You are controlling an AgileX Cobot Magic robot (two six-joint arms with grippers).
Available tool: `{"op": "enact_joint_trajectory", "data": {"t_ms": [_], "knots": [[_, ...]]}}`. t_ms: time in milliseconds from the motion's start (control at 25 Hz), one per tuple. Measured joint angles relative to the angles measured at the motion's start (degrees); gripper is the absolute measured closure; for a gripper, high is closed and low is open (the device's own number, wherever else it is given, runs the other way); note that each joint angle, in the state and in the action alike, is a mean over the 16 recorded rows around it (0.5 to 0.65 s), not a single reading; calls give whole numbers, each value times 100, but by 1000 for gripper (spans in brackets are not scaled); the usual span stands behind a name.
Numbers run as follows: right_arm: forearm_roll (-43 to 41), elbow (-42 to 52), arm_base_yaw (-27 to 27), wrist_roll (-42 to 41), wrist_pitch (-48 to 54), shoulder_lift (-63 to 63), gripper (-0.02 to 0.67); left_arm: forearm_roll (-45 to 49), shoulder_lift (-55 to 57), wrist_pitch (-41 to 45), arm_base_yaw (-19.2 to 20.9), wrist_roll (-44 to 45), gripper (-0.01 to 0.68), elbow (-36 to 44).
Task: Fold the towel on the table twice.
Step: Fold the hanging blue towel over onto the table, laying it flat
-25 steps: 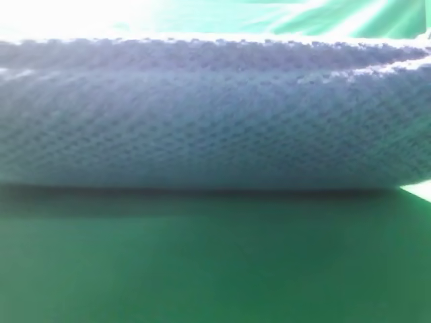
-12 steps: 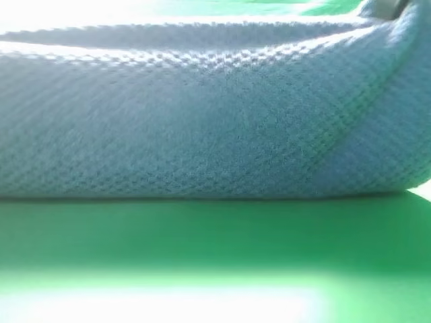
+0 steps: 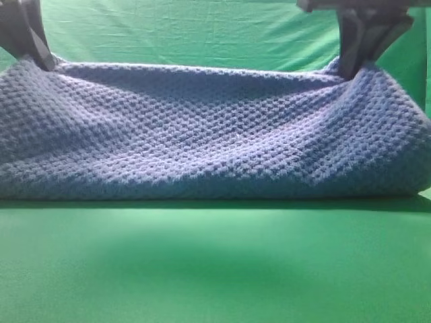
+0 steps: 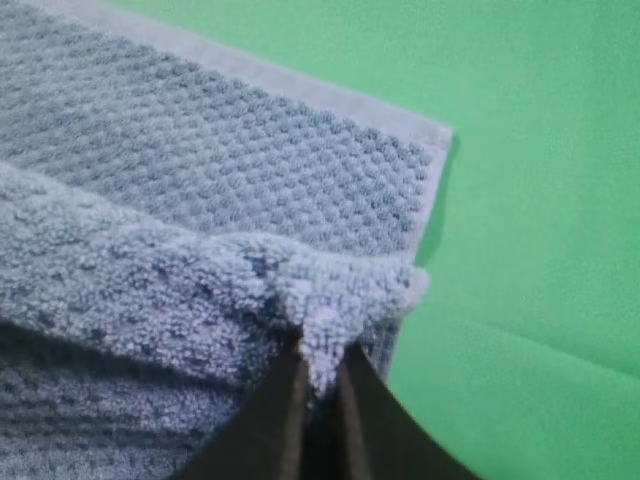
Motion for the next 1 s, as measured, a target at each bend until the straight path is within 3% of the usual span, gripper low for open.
{"op": "enact_joint_trajectory", "data": {"t_ms": [640,800,1000], "knots": [[-68,-819,-314,-74,-873,1397,632,31,1093,-1393,0,74,658,-234],[-94,-846,-329,-79,-1033,1502,556,48,1160,-1593,4,112,577,-238],[-118,-851,-344,-82,-1033,1408,367,90,1030,-1613,10,151,383,-238]]}}
